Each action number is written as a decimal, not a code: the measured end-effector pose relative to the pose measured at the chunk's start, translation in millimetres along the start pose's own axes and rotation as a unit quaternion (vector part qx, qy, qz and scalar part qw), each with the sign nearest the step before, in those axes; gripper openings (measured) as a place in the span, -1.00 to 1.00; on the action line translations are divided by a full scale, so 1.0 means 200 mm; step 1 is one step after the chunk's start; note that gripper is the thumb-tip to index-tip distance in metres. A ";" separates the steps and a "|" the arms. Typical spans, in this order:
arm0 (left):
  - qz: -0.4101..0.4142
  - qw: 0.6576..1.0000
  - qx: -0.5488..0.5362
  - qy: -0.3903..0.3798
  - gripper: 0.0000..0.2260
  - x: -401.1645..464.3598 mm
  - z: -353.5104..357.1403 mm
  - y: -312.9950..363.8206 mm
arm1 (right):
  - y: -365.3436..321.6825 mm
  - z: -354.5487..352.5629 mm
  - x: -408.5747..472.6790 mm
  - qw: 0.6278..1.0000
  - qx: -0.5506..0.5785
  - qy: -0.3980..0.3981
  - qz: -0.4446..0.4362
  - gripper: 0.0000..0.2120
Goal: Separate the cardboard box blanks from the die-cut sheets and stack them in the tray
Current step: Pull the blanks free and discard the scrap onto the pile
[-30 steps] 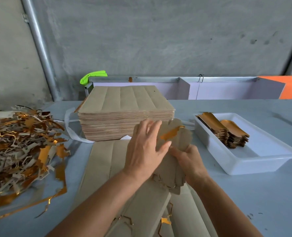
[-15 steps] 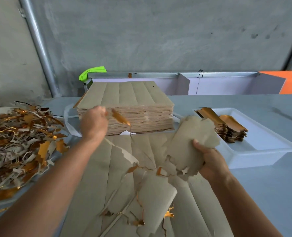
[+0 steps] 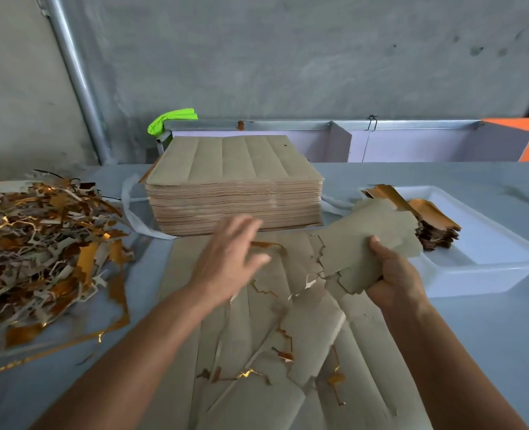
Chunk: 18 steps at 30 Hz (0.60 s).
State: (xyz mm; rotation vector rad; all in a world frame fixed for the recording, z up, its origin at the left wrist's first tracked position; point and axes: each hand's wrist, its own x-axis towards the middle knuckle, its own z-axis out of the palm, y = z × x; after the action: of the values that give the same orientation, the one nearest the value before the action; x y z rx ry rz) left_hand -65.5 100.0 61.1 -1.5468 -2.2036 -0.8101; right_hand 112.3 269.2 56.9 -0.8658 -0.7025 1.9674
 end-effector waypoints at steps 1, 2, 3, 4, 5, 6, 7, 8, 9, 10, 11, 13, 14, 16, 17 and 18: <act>0.030 0.998 -0.036 -0.051 -0.39 0.01 0.02 0.07 | 0.00 0.01 -0.01 1.000 -0.005 -0.012 -0.004 -0.84; 0.023 0.991 -0.061 -0.113 -0.30 0.03 0.06 0.13 | 0.00 0.02 -0.02 0.999 -0.012 -0.028 -0.010 -0.85; -0.004 0.982 -0.079 -0.171 -0.26 0.04 0.10 0.17 | 0.00 0.04 -0.03 0.999 -0.019 -0.047 -0.018 -0.86; -0.033 0.970 -0.095 -0.220 -0.26 0.06 0.14 0.20 | 0.00 0.05 -0.05 0.997 -0.023 -0.065 -0.030 -0.85; -0.054 0.959 -0.114 -0.252 -0.30 0.07 0.18 0.23 | -0.01 0.07 -0.07 0.995 -0.028 -0.081 -0.045 -0.83; -0.069 0.951 -0.144 -0.267 -0.38 0.08 0.21 0.24 | -0.02 0.08 -0.08 0.993 -0.034 -0.095 -0.061 -0.82; -0.083 0.942 -0.185 -0.268 -0.50 0.08 0.23 0.25 | -0.03 0.09 -0.10 0.991 -0.037 -0.108 -0.073 -0.80; -0.099 0.931 -0.234 -0.263 -0.65 0.08 0.25 0.25 | -0.04 0.09 -0.11 0.989 -0.039 -0.120 -0.082 -0.77; -0.117 0.917 -0.282 -0.255 -0.79 0.07 0.26 0.25 | -0.05 0.09 -0.11 0.987 -0.043 -0.129 -0.088 -0.77; -0.132 0.905 -0.324 -0.241 -0.84 0.06 0.25 0.26 | -0.06 0.09 -0.12 0.986 -0.052 -0.129 -0.092 -0.78; -0.138 0.901 -0.346 -0.223 -0.81 0.05 0.25 0.25 | -0.06 0.08 -0.12 0.986 -0.063 -0.117 -0.098 -0.82; -0.125 0.921 -0.316 -0.192 -0.73 0.06 0.23 0.23 | -0.08 0.07 -0.10 0.990 -0.068 -0.053 -0.112 -0.90; -0.116 0.933 -0.290 -0.179 -0.71 0.06 0.22 0.21 | -0.09 0.05 -0.09 0.991 -0.069 -0.013 -0.118 -0.92; -0.120 0.947 -0.256 -0.151 -0.70 0.06 0.20 0.16 | -0.10 0.02 -0.07 0.989 -0.075 0.047 -0.119 -0.92; -0.128 0.951 -0.245 -0.136 -0.70 0.05 0.20 0.13 | -0.10 0.01 -0.07 0.989 -0.073 0.059 -0.117 -0.91; -0.138 0.955 -0.234 -0.121 -0.70 0.05 0.20 0.10 | -0.09 -0.01 -0.07 0.989 -0.074 0.063 -0.115 -0.90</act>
State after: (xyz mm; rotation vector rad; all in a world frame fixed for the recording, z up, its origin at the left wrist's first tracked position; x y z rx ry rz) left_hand -48.4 137.0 40.8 -1.6314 -2.5792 -1.3767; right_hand 127.2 266.8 73.9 -0.9441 -0.8422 1.6576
